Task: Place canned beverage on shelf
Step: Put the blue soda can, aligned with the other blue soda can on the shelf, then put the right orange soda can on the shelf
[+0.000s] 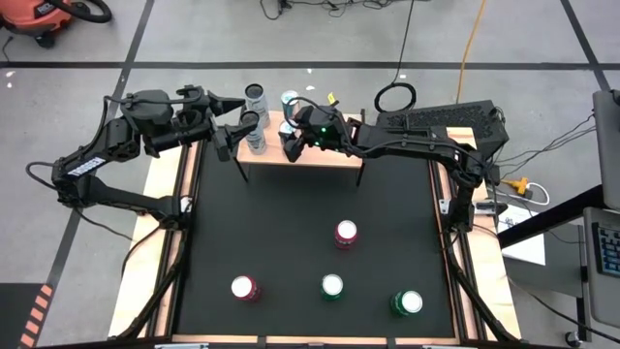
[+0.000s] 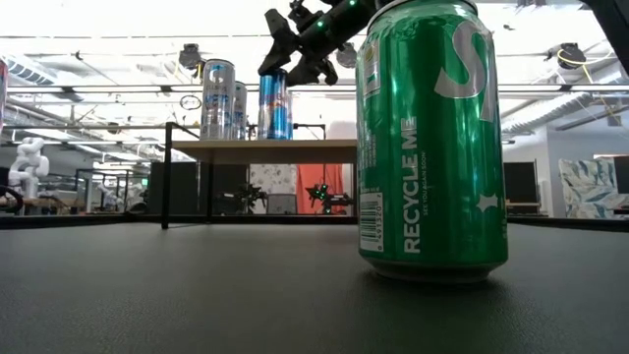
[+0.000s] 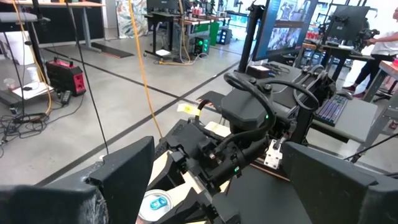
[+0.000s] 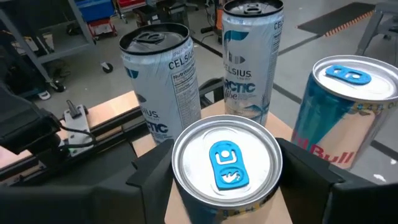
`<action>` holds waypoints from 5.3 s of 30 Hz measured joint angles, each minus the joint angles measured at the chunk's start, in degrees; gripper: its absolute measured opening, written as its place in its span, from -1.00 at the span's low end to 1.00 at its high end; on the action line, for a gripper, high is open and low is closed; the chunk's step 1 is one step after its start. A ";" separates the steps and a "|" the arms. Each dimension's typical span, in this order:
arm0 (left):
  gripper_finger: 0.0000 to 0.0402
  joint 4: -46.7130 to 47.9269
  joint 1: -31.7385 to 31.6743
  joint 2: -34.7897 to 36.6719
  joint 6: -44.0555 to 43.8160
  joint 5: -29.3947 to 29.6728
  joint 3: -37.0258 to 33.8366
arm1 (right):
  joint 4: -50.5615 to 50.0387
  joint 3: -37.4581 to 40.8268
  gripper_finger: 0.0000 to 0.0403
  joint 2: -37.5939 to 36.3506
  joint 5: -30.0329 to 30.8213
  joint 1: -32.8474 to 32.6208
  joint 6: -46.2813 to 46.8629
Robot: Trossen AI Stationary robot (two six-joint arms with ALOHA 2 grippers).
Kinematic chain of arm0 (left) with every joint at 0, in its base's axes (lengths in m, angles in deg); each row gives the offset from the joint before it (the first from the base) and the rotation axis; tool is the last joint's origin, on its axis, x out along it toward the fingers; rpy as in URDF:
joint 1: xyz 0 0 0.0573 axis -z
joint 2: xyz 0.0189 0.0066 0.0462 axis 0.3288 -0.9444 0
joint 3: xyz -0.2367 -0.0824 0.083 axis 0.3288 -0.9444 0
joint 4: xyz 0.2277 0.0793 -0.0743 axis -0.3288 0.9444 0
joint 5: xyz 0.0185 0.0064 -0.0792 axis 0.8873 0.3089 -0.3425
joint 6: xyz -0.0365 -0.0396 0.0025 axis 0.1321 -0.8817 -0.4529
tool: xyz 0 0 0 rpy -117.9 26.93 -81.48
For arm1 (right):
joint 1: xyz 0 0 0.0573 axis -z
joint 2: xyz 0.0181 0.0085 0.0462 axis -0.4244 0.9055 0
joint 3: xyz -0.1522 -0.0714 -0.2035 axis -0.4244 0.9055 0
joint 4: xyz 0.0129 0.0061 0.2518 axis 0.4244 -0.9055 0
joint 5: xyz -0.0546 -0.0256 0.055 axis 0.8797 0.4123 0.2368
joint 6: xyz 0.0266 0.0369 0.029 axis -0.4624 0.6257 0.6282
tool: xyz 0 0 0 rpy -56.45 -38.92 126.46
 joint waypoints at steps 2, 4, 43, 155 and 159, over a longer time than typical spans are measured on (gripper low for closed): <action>0.78 0.00 -0.02 0.00 0.00 -0.02 0.00 | 0.00 0.00 0.10 0.00 0.00 0.02 -0.26; 0.78 0.00 -0.02 0.00 0.02 -0.02 0.00 | -0.03 0.00 0.10 0.00 0.06 0.02 -0.44; 0.78 0.00 0.00 0.00 0.00 -1.33 0.00 | -0.09 0.00 0.12 0.00 0.16 0.11 -1.38; 0.78 13.96 47.90 -25.95 -33.89 11.18 0.00 | -69.44 0.02 0.55 -33.40 0.27 -38.63 29.64; 0.78 8.35 44.03 -27.90 -29.70 9.99 0.00 | -69.52 0.02 0.55 -33.13 2.53 -40.02 25.98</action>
